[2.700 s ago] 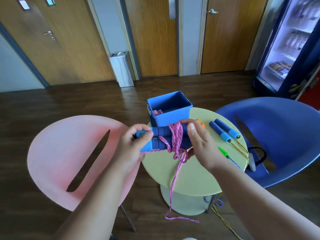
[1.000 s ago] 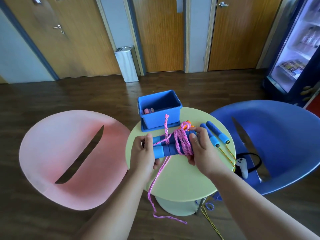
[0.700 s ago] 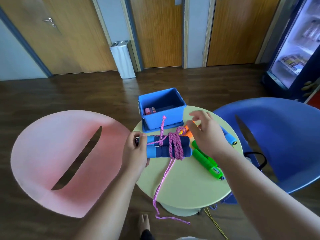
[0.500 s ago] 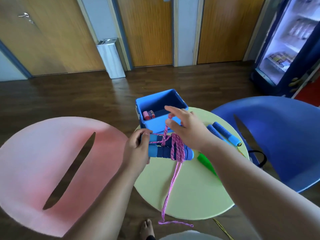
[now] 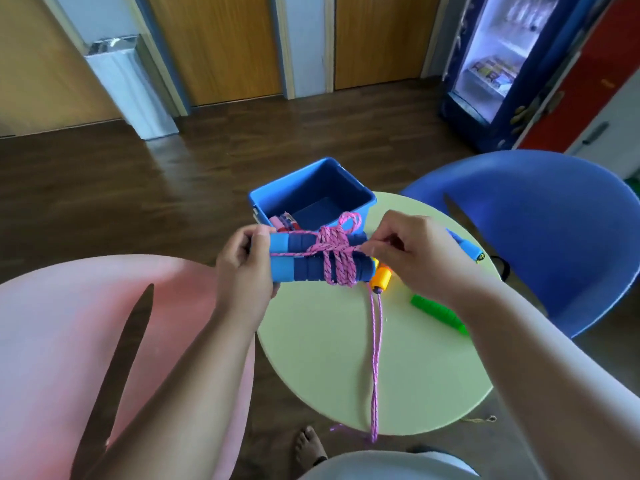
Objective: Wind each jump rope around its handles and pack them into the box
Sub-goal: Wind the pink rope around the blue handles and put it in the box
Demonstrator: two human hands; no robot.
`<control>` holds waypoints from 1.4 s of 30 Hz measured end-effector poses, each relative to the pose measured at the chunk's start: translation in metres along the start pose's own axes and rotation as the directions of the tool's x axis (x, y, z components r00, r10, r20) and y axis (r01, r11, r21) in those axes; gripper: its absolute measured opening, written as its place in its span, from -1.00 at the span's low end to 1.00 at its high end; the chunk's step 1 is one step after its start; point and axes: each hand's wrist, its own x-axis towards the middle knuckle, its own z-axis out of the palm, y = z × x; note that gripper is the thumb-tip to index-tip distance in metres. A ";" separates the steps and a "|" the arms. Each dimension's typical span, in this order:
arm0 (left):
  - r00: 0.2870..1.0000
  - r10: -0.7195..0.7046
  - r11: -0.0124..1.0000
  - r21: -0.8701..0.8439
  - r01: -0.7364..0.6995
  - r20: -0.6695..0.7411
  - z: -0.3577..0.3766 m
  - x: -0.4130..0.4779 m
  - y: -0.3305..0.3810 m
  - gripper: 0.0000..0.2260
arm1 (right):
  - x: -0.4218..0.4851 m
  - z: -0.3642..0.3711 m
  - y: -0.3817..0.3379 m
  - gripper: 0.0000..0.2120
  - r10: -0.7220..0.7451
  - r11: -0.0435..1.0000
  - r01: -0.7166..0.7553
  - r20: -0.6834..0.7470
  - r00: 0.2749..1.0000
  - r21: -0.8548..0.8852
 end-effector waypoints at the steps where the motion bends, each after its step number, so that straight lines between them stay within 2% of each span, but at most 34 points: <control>1: 1.000 0.025 1.000 0.004 -0.025 0.015 0.001 0.002 0.005 -0.77 | -0.001 -0.002 0.002 -0.81 0.003 1.000 -0.002 -0.025 1.000 0.020; 6: 0.995 0.076 0.996 -0.045 -0.073 0.069 0.013 -0.003 0.020 -0.76 | -0.004 -0.012 0.016 -0.87 0.048 0.983 -0.034 -0.075 0.996 0.182; 12: 0.992 0.112 0.979 -0.178 -0.102 0.049 0.026 -0.010 0.022 -0.79 | -0.003 -0.021 0.034 -0.86 0.057 0.899 -0.021 -0.069 0.996 0.438; 16: 0.995 0.099 0.964 -0.250 -0.091 0.018 0.039 -0.013 0.024 -0.81 | 0.003 -0.032 0.041 -0.91 0.084 0.849 -0.044 -0.051 0.995 0.527; 18: 0.995 0.100 0.958 -0.271 -0.094 0.009 0.044 -0.012 0.025 -0.81 | 0.007 -0.037 0.040 -0.82 0.121 0.752 -0.090 -0.003 0.993 0.653; 20: 0.995 0.104 0.953 -0.288 -0.097 0.009 0.048 -0.012 0.026 -0.80 | 0.010 -0.040 0.038 -0.75 0.163 0.606 -0.174 0.092 0.982 0.776; 23: 0.993 0.118 0.934 -0.341 -0.104 0.021 0.053 -0.014 0.028 -0.79 | 0.013 -0.049 0.035 -0.74 0.174 0.444 -0.301 0.249 0.953 0.844; 27: 0.989 0.136 0.907 -0.408 -0.100 0.059 0.060 -0.017 0.033 -0.80 | 0.016 -0.058 0.036 -0.69 0.136 0.350 -0.398 0.374 0.917 0.848; 31: 0.990 0.092 0.881 -0.473 -0.032 0.103 0.070 -0.016 0.029 -0.75 | 0.016 -0.053 0.033 -0.72 0.079 0.236 -0.369 0.361 0.929 0.899; 33: 0.987 0.054 0.867 -0.497 0.028 0.151 0.070 -0.014 0.024 -0.75 | 0.013 -0.051 0.029 -0.78 0.069 0.238 -0.317 0.310 0.948 0.918; 35: 0.980 0.033 0.867 -0.493 0.069 0.195 0.068 -0.010 0.019 -0.75 | 0.009 -0.051 0.028 -0.80 0.046 0.287 -0.264 0.262 0.964 0.921; 38: 0.974 0.047 0.885 -0.462 0.062 0.222 0.065 -0.008 0.019 -0.76 | 0.003 -0.052 0.031 -0.78 0.027 0.357 -0.191 0.195 0.981 0.914; 42: 0.975 0.044 0.881 -0.468 0.064 0.217 0.068 -0.013 0.024 -0.75 | -0.002 -0.054 0.029 -0.71 -0.007 0.389 -0.121 0.135 0.991 0.913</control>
